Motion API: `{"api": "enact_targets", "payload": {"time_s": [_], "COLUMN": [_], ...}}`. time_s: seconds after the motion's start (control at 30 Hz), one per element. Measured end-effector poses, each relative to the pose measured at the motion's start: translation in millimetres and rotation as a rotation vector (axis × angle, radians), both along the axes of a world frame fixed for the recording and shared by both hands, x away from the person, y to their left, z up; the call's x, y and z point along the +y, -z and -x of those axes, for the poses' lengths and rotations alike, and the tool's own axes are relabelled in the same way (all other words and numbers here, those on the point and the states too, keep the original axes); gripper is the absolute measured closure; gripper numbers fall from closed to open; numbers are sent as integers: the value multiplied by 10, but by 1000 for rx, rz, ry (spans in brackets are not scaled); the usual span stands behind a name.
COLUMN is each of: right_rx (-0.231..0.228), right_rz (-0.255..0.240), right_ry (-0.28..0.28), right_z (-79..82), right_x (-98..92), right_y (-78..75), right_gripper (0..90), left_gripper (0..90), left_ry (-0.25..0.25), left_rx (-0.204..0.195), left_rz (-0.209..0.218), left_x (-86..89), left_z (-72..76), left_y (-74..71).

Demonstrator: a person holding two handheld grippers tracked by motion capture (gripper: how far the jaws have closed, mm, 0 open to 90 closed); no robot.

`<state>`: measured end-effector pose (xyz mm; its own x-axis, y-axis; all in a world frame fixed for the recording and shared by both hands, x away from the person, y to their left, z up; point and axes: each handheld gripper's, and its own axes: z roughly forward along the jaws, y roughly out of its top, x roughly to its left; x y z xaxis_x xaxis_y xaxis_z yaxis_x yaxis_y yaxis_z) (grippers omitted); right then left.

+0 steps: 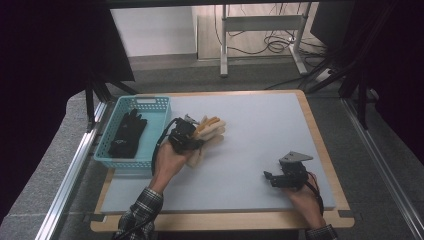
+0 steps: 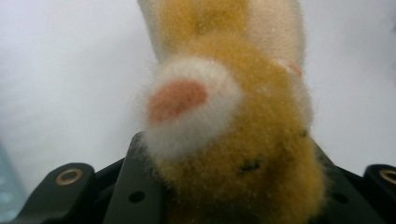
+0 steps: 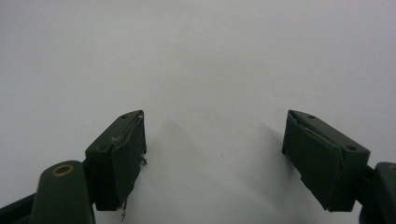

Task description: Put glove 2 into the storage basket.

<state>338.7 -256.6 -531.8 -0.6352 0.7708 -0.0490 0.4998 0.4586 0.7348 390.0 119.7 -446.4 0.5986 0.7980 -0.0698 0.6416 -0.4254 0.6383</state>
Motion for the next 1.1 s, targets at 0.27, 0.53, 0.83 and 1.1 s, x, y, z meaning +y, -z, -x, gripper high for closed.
{"api": "enact_targets", "payload": {"time_s": [0.27, 0.53, 0.83, 1.1], "right_rx": [0, -1, -1, -1], "right_rz": [0, 0, 0, 0], "right_ry": [0, 0, 0, 0], "right_z": [0, 1, 1, 0], "right_x": [0, 1, 1, 1], "right_y": [0, 0, 0, 1], "right_gripper": [210, 210, 210, 210], "left_gripper": [667, 669, 670, 669], "left_ry": [-71, -159, -278, -388], "left_rx": [-29, -53, -65, -41], "left_rz": [-5, -17, -38, -50], "left_x": [293, 646, 1105, 1432], "left_z": [-19, -19, -39, -136], "left_y": [-236, -420, -534, -470]}}
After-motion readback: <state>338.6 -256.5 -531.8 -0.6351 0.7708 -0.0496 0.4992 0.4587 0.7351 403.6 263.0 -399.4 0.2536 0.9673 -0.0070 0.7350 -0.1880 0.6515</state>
